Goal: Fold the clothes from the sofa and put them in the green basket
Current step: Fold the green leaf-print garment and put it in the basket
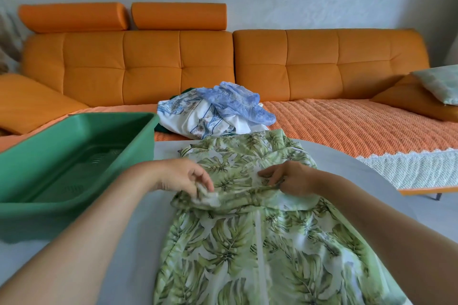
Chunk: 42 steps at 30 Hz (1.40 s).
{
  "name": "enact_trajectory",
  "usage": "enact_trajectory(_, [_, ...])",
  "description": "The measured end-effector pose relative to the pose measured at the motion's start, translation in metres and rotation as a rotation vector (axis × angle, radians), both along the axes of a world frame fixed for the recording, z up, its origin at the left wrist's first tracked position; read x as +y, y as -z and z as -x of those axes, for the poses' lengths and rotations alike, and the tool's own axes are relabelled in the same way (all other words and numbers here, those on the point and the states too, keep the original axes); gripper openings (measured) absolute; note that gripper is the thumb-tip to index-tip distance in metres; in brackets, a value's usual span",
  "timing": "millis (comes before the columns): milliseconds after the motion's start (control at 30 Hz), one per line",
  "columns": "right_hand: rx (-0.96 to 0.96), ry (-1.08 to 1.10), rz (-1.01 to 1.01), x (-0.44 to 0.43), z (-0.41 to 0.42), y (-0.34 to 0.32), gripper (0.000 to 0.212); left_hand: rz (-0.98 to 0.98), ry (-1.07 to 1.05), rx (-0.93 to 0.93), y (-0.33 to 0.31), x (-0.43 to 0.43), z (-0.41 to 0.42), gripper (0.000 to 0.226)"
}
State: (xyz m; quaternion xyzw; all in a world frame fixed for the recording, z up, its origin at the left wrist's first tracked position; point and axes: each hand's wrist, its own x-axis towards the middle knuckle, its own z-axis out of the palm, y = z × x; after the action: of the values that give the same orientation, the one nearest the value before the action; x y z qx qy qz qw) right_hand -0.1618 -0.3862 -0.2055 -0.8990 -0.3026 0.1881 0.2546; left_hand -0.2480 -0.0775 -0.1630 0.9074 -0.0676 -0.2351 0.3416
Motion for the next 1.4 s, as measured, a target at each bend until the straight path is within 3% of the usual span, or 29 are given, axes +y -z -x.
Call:
enact_trajectory(33, [0.113,0.0,-0.048,0.0,0.001,-0.002,0.034,-0.035,0.017,0.146,0.0,0.0,0.005,0.02])
enact_trajectory(100, [0.226,0.008,-0.111,0.0,0.005,-0.006,0.032,-0.057,-0.043,0.321,0.004,0.0,0.008,0.034])
enact_trajectory(133, [0.224,0.036,-0.125,0.001,0.004,-0.007,0.036,-0.067,-0.083,0.303,0.005,0.0,0.007,0.038])
enact_trajectory(200, [0.114,0.114,-0.135,0.005,0.001,-0.004,0.041,-0.099,-0.149,0.08,0.011,0.0,0.002,0.03])
enact_trajectory(267, [-0.149,0.236,-0.062,0.013,-0.005,-0.002,0.028,-0.225,-0.191,-0.163,0.017,0.003,-0.003,0.015])
enact_trajectory(300, [-0.287,0.248,0.013,0.017,-0.008,-0.001,0.021,-0.328,-0.189,-0.198,0.019,0.004,-0.003,0.018])
enact_trajectory(367, [-0.461,0.19,0.156,0.023,-0.015,0.002,0.038,-0.519,-0.142,-0.138,0.023,0.004,-0.005,0.03])
enact_trajectory(467, [-0.536,0.189,0.326,0.028,-0.029,0.011,0.057,-0.66,-0.111,-0.051,0.022,0.002,-0.008,0.025])
enact_trajectory(567, [-0.551,0.231,0.389,0.03,-0.041,0.015,0.046,-0.683,-0.101,-0.001,0.012,0.001,-0.013,0.032])
enact_trajectory(700, [-0.527,0.311,0.298,0.031,-0.051,0.013,0.026,-0.683,-0.079,0.058,0.002,-0.001,-0.018,0.045])
enact_trajectory(833, [-0.526,0.409,0.229,0.034,-0.054,0.014,0.025,-0.77,-0.025,0.093,0.001,-0.002,-0.019,0.028])
enact_trajectory(933, [-0.564,0.494,0.129,0.034,-0.058,0.015,0.023,-0.802,-0.148,-0.109,0.003,0.004,-0.028,0.019])
enact_trajectory(1067, [-0.59,0.579,-0.036,0.036,-0.06,0.013,0.027,-0.844,-0.497,-0.629,0.009,0.01,-0.043,0.021])
enact_trajectory(1167, [-0.455,0.449,0.068,0.039,-0.053,0.019,0.056,-0.777,-0.496,-0.832,0.03,0.006,-0.051,0.041])
enact_trajectory(1233, [-0.477,0.361,0.2,0.041,-0.047,0.026,0.059,-0.626,-0.385,-0.871,0.043,-0.003,-0.055,0.038])
enact_trajectory(1300, [-0.535,0.302,0.259,0.042,-0.042,0.032,0.057,-0.467,-0.28,-0.764,0.055,-0.013,-0.06,0.035])
enact_trajectory(1400, [-0.463,0.22,0.267,0.043,-0.038,0.037,0.061,-0.531,-0.111,-0.358,0.077,-0.018,-0.063,0.068])
